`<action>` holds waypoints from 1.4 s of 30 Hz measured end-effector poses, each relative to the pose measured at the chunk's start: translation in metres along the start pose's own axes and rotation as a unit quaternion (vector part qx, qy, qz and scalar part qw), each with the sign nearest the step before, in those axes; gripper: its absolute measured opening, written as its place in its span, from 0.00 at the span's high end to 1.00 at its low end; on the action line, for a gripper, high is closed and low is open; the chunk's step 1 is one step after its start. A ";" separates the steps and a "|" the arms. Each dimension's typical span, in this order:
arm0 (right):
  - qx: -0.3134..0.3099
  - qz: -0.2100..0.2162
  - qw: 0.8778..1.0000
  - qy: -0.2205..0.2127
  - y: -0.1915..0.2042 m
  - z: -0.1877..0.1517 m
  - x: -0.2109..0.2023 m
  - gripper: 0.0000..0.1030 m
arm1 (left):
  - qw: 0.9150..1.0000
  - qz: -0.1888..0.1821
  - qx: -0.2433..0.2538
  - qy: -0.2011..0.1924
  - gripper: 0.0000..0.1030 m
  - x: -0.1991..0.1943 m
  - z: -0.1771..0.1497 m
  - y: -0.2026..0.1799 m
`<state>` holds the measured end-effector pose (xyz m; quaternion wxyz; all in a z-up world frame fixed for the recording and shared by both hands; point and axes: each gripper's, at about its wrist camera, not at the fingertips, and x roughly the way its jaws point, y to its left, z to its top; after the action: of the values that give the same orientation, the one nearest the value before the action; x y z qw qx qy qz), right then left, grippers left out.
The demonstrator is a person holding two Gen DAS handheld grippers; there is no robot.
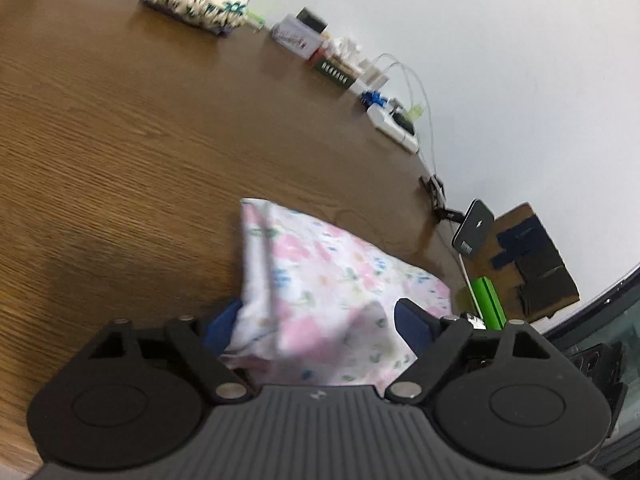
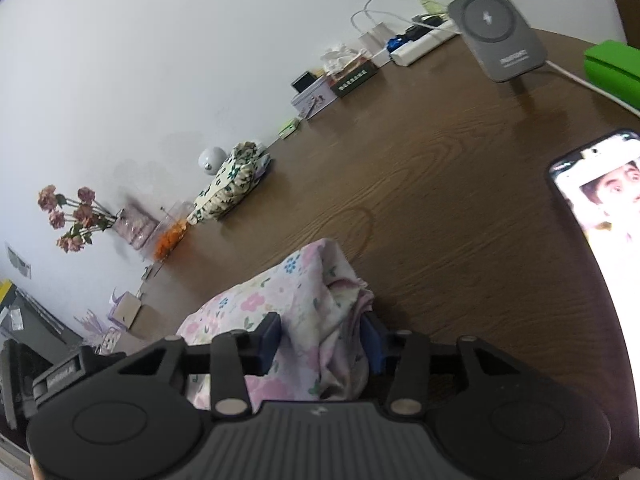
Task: Fold clothes
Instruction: 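Grasp the folded pink-flowered bundle with the left gripper and lift it, then carry the bundle with the left gripper onto the stack of folded clothes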
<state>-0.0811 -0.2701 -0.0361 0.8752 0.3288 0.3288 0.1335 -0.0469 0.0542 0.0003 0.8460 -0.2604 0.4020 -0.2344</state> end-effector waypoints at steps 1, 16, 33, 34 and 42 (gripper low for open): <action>0.001 0.004 1.000 0.002 0.000 0.000 0.002 0.63 | 1.000 -0.005 -0.005 -0.009 0.20 0.002 -0.003 -0.001; 0.027 0.107 0.993 0.039 0.042 0.057 0.030 0.92 | 0.986 -0.131 -0.102 -0.005 0.75 -0.016 0.081 0.028; -0.009 0.141 0.990 -0.016 0.178 0.273 0.272 0.92 | 0.995 -0.087 0.028 -0.039 0.70 0.060 0.431 0.088; -0.013 0.139 0.990 -0.011 0.181 0.279 0.291 0.92 | 0.996 -0.081 0.023 -0.035 0.69 0.071 0.440 0.100; -0.022 0.080 0.996 0.029 0.155 0.261 0.422 0.91 | 0.994 0.047 -0.057 -0.086 0.33 0.143 0.448 0.201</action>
<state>0.4050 -0.0912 0.0086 0.8586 0.3310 0.3239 0.2197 0.4314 0.2318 0.0365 0.8713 -0.3079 0.3524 -0.1478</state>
